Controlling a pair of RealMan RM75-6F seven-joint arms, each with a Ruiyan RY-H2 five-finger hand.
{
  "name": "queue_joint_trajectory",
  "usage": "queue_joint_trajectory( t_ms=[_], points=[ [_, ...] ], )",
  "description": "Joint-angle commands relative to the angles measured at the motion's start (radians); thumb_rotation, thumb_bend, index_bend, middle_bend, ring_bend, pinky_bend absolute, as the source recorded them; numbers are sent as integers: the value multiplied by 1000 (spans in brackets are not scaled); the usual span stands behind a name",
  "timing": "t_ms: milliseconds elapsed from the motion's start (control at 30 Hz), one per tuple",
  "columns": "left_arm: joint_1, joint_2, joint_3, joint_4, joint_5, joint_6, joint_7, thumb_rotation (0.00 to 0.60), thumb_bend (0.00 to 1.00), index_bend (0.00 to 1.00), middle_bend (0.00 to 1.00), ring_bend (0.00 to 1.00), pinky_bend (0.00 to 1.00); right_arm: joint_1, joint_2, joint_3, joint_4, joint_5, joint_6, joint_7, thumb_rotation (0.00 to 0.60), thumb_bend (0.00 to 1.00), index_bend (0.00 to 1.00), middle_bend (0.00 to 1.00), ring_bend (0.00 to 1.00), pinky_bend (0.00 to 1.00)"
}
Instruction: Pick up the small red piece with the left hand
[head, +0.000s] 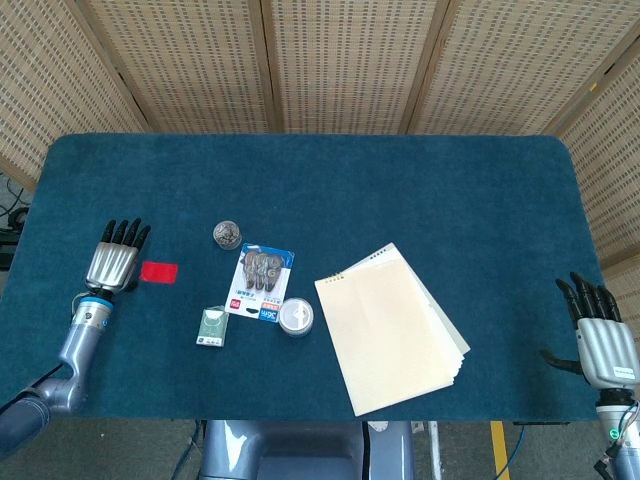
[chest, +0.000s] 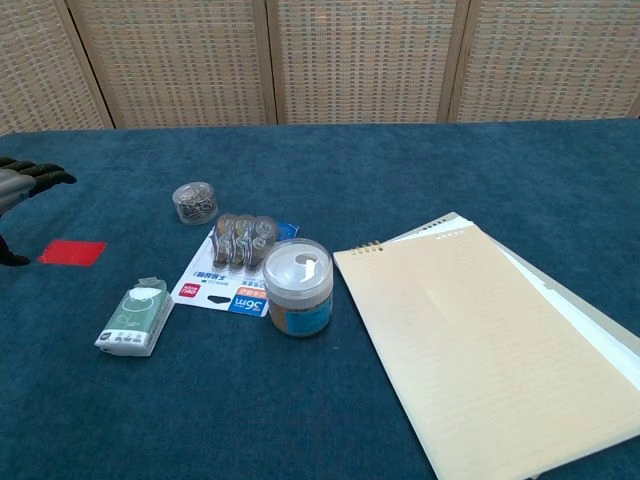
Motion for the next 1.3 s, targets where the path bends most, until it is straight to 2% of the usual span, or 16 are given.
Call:
queue_joint_trajectory(
  t_ms=[33, 733, 1300],
  points=[
    [-4, -4, -1, 7, -4, -5, 2, 600, 199, 0, 0, 0, 0, 1, -1, 0, 1, 0, -2, 0, 600, 53, 0, 0, 0, 0],
    [-29, -46, -1, 65, -12, -28, 2, 600, 202, 0, 0, 0, 0, 3, -1, 2, 5, 5, -5, 7, 600, 53, 0, 0, 0, 0],
    [-57, -62, -24, 70, -26, -22, 17, 600, 206, 0, 0, 0, 0, 3, 2, 1, 4, 5, -6, 10, 600, 53, 0, 0, 0, 0]
  ],
)
